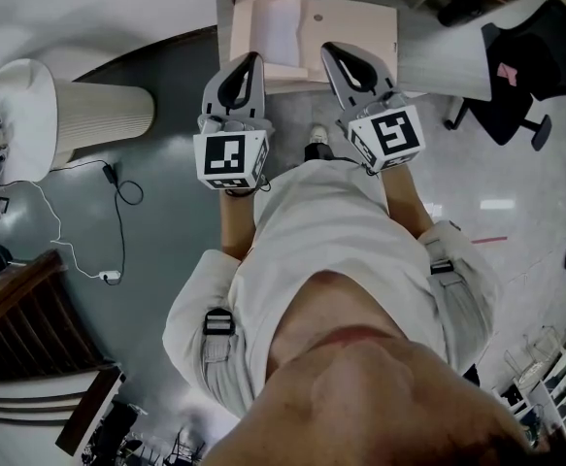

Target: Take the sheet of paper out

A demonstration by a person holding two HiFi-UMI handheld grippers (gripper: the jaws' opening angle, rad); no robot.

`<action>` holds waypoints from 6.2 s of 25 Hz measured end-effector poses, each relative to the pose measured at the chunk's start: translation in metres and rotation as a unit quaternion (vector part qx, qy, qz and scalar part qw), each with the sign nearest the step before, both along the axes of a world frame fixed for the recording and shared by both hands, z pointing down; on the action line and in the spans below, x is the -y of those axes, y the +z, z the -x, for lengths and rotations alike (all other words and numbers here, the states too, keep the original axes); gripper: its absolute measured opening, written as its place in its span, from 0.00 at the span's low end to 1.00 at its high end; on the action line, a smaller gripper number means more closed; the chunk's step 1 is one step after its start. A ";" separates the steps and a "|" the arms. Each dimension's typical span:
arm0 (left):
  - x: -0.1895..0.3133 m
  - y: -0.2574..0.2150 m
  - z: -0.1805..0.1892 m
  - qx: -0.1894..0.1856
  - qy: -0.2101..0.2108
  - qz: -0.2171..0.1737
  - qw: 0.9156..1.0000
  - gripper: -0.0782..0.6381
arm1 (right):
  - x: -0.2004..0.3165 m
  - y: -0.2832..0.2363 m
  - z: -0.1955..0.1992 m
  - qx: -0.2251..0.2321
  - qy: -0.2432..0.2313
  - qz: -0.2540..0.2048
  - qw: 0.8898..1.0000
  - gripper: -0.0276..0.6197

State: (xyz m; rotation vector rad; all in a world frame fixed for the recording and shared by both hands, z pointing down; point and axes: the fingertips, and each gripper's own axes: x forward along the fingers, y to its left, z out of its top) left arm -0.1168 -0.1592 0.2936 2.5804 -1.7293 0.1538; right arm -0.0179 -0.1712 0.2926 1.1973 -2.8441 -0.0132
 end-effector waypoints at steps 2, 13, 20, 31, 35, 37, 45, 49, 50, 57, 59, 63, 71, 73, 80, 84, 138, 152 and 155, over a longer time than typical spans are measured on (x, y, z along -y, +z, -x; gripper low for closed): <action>0.007 0.002 -0.003 -0.001 -0.003 0.003 1.000 0.12 | 0.008 0.002 -0.003 -0.002 -0.004 0.003 1.000 0.07; 0.040 0.007 -0.031 0.008 -0.010 0.012 1.000 0.12 | 0.043 0.006 -0.025 0.009 -0.019 0.014 1.000 0.07; 0.053 0.011 -0.027 0.015 -0.009 0.025 1.000 0.12 | 0.058 0.016 -0.019 0.015 -0.021 0.033 0.999 0.07; 0.098 0.031 -0.021 0.017 0.055 0.035 0.998 0.12 | 0.093 0.035 -0.006 -0.003 0.024 0.062 0.998 0.08; 0.119 0.046 -0.010 0.014 0.078 0.049 0.996 0.12 | 0.113 0.049 0.008 -0.023 0.033 0.077 0.996 0.08; 0.129 0.053 -0.006 0.012 0.092 0.056 0.994 0.12 | 0.123 0.058 0.014 -0.030 0.042 0.085 0.995 0.08; 0.170 0.088 0.005 0.018 0.147 0.084 0.985 0.12 | 0.158 0.099 0.035 -0.031 0.065 0.144 0.987 0.08; 0.180 0.108 0.006 0.025 0.175 0.102 0.979 0.12 | 0.164 0.128 0.036 -0.042 0.084 0.177 0.980 0.08; 0.181 0.113 0.006 0.025 0.182 0.107 0.977 0.12 | 0.163 0.136 0.036 -0.041 0.090 0.187 0.977 0.08; 0.187 0.153 0.004 0.034 0.218 0.136 0.966 0.12 | 0.163 0.180 0.042 -0.055 0.106 0.224 0.967 0.08; 0.187 0.162 0.004 0.035 0.225 0.142 0.963 0.12 | 0.160 0.189 0.045 -0.062 0.104 0.229 0.966 0.08; 0.188 0.182 0.003 0.047 0.233 0.154 0.959 0.12 | 0.159 0.211 0.045 -0.069 0.108 0.242 0.962 0.08; 0.197 0.214 0.000 0.052 0.236 0.176 0.954 0.12 | 0.160 0.246 0.044 -0.087 0.104 0.272 0.953 0.08; 0.199 0.223 -0.002 0.049 0.234 0.185 0.953 0.12 | 0.163 0.253 0.042 -0.089 0.099 0.278 0.951 0.08; 0.207 0.252 -0.006 0.054 0.223 0.209 0.951 0.12 | 0.179 0.285 0.039 -0.092 0.079 0.298 0.947 0.08; 0.208 0.273 -0.008 0.061 0.219 0.233 0.946 0.12 | 0.186 0.310 0.042 -0.109 0.065 0.314 0.941 0.08; 0.226 0.390 -0.018 0.117 0.208 0.333 0.912 0.12 | 0.227 0.473 0.058 -0.193 0.054 0.392 0.898 0.09; 0.218 0.384 -0.039 0.135 0.247 0.326 0.903 0.12 | 0.221 0.468 0.029 -0.169 0.088 0.410 0.892 0.08; 0.219 0.384 -0.042 0.137 0.252 0.323 0.902 0.12 | 0.220 0.465 0.020 -0.167 0.098 0.406 0.893 0.08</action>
